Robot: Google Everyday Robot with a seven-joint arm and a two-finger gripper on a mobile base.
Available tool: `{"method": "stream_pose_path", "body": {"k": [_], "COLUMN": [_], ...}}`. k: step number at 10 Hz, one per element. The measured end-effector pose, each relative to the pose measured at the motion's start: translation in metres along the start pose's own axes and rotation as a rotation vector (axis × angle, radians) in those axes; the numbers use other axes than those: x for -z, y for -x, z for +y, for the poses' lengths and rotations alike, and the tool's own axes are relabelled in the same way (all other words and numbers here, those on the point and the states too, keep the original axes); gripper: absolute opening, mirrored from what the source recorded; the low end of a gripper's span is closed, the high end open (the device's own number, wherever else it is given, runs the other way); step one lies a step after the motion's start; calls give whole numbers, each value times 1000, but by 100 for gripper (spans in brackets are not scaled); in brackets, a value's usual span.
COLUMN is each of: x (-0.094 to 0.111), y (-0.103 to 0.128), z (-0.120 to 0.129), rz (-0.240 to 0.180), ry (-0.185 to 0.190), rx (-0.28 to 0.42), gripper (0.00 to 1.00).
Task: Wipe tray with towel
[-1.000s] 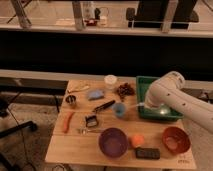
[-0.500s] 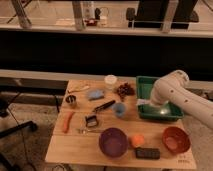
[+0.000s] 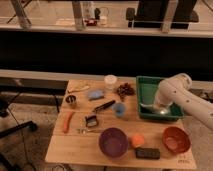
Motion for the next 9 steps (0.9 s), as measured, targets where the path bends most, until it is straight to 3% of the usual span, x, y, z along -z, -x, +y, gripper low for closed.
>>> {"method": "stream_pose_path", "body": {"k": [4,9], "x": [-34,-45], "y": [27,16], "z": [-12,-25], "rz": [-33,-19], "ry": [43,44], "rx": [35,19], "gripper": [0,0]}}
